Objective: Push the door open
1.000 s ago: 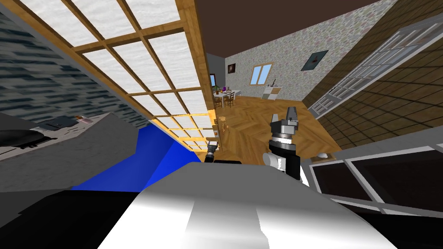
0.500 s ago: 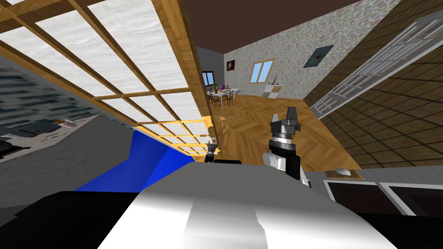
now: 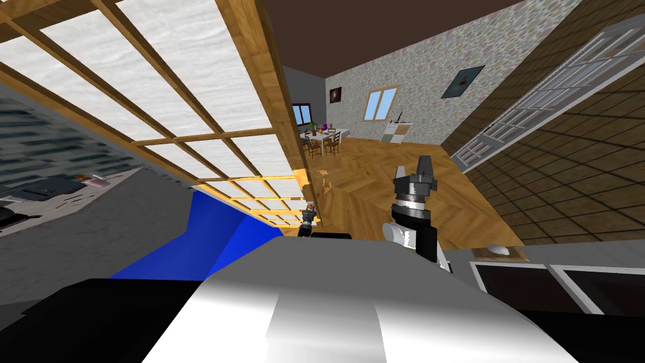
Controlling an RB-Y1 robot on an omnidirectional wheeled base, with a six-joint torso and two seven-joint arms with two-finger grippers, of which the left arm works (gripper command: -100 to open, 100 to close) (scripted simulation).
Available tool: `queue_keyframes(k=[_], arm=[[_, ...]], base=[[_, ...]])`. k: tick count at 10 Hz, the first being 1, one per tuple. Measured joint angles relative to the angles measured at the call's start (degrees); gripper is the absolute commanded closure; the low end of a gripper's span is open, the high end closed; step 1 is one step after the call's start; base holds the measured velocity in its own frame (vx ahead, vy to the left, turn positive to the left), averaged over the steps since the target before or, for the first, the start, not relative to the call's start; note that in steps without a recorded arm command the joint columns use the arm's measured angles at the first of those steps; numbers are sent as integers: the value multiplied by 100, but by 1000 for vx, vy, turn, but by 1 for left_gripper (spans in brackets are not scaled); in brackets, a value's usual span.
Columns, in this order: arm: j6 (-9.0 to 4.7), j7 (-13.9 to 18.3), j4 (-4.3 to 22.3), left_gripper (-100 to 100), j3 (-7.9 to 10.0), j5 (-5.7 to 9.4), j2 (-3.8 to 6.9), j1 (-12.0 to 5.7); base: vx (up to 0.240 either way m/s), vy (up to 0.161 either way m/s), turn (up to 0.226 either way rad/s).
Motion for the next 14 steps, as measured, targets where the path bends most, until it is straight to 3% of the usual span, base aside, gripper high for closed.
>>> queue_keyframes(k=[5, 8, 10, 13, 14], arm=[[-4, -40, 141, 100, 119, 77, -1, -32], [43, -130, -16, 100, 313, 186, -23, 27], [-32, -169, 159, 100, 487, 278, -89, -116], [-65, -236, 175, 100, 703, 395, -216, -141], [-80, -238, 169, 100, 721, 403, -213, -159]], base=[[123, -52, 42], [202, -87, 78], [218, -73, 76], [167, -54, 53], [142, -36, 44]])
